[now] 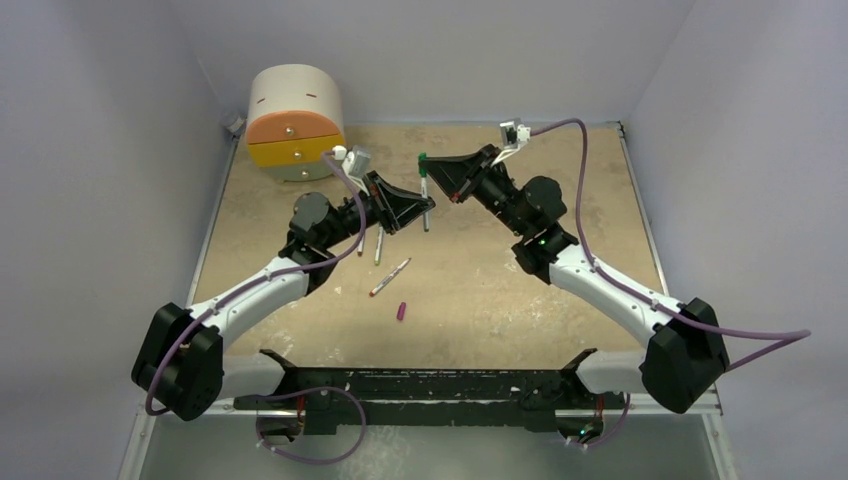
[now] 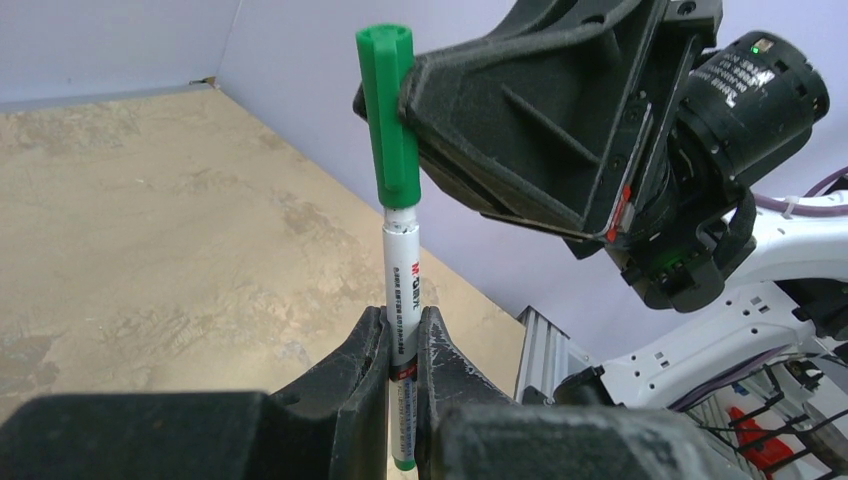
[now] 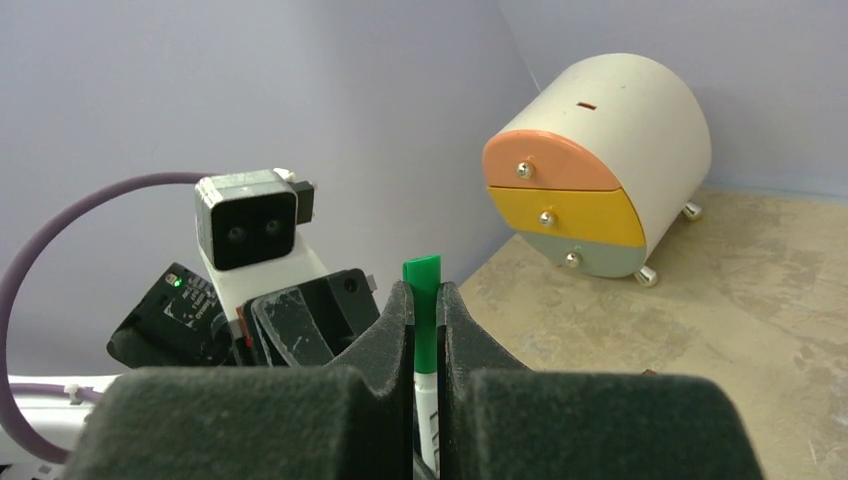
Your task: Insert the pens into the pen caps
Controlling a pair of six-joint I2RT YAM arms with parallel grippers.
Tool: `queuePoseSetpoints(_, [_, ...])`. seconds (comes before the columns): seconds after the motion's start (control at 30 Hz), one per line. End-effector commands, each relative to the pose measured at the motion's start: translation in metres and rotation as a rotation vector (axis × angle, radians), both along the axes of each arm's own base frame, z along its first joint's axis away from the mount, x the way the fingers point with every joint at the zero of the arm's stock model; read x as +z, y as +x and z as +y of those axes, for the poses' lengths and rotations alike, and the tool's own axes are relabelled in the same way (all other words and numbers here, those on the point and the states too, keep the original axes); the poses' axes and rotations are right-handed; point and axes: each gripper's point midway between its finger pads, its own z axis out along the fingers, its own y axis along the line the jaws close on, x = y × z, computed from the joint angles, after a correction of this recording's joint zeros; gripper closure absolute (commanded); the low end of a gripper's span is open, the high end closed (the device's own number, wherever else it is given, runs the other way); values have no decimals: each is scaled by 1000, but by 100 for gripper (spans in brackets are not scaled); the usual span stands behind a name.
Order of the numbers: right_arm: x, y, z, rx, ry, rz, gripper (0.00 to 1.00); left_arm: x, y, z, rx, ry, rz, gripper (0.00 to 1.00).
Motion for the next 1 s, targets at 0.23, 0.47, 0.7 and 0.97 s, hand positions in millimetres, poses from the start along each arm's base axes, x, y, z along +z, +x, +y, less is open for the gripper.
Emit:
queuePoseSetpoints(0.23, [12,-21,-10,13,-45,-142,99,70,-2,3,9,-33,-209,100])
queuePoseSetpoints(0.47, [35,-29,-17,-11,-123,-256,85,57,-10,6,0,96,-267,100])
queuePoseSetpoints(0.7, [58,-45,-20,30,-115,-287,74,50,-17,6,-41,191,-303,100])
queuePoseSetpoints(0.97, [70,-47,-22,19,-130,-320,54,46,-26,5,-91,222,-310,100])
